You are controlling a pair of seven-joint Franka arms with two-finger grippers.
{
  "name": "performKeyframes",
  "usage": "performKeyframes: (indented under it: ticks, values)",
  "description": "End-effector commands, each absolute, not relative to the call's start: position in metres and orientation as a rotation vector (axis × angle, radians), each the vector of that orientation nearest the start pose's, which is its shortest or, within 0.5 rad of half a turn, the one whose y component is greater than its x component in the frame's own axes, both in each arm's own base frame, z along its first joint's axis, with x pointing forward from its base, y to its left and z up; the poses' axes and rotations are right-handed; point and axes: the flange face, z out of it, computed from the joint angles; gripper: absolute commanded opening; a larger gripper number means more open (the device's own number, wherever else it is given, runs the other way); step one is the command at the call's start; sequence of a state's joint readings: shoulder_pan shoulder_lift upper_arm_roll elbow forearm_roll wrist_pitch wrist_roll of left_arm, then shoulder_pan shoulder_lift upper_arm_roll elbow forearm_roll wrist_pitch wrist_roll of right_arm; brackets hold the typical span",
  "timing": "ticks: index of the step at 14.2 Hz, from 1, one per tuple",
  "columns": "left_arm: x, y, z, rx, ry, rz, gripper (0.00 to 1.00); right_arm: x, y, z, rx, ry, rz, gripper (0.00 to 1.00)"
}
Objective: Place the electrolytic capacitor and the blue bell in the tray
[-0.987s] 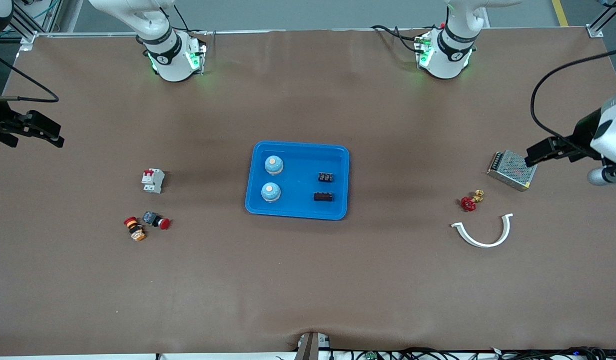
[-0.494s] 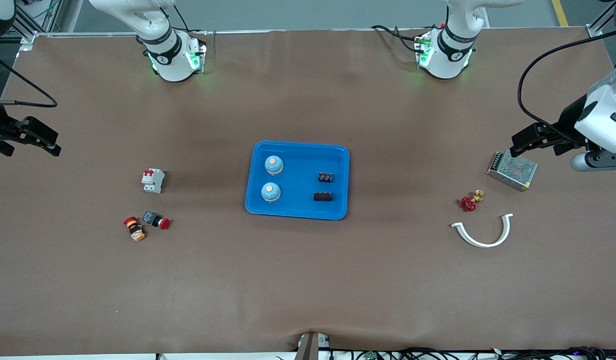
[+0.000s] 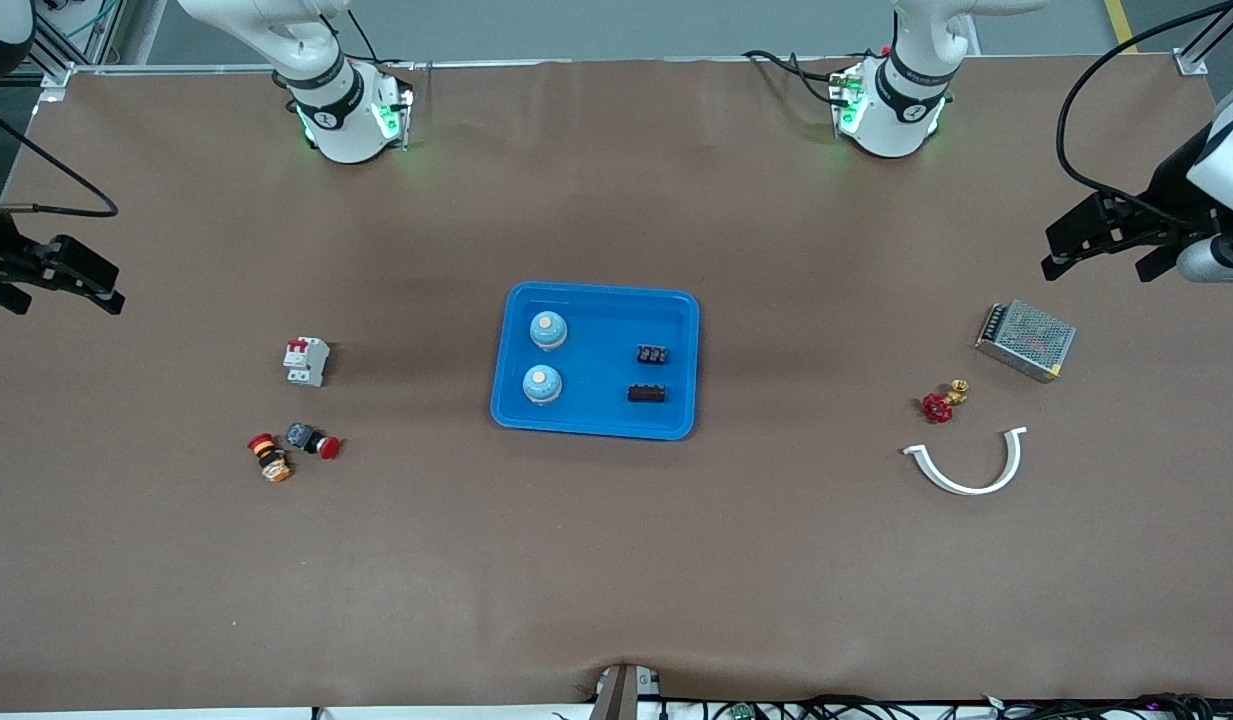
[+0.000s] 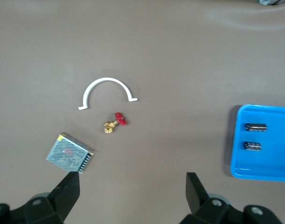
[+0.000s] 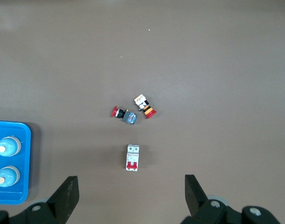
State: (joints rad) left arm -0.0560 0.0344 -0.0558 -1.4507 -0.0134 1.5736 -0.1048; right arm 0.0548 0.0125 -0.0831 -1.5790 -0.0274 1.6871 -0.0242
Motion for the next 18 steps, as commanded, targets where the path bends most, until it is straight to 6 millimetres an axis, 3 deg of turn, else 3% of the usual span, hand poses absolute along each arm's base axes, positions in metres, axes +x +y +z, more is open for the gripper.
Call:
performKeyframes:
  ticks: [1,4,7,10,18]
  values:
    - [0.559,-0.059,0.667,-3.109,0.038,-0.172,1.00,0.568,-0.018,0.626,-3.161,0.022,-0.164,1.00]
    - [0.554,-0.054,0.673,-3.122,0.029,-0.178,1.00,0.568,-0.017,0.626,-3.161,0.017,-0.164,1.00]
    - [0.543,-0.055,0.682,-3.128,0.131,-0.172,1.00,0.568,-0.016,0.627,-3.163,0.014,-0.162,1.00]
    - [0.543,-0.056,0.682,-3.130,0.083,-0.169,1.00,0.567,-0.018,0.627,-3.163,0.019,-0.155,1.00]
    - [0.535,-0.053,0.683,-3.124,0.176,-0.111,1.00,0.567,-0.020,0.627,-3.163,0.027,-0.155,1.00]
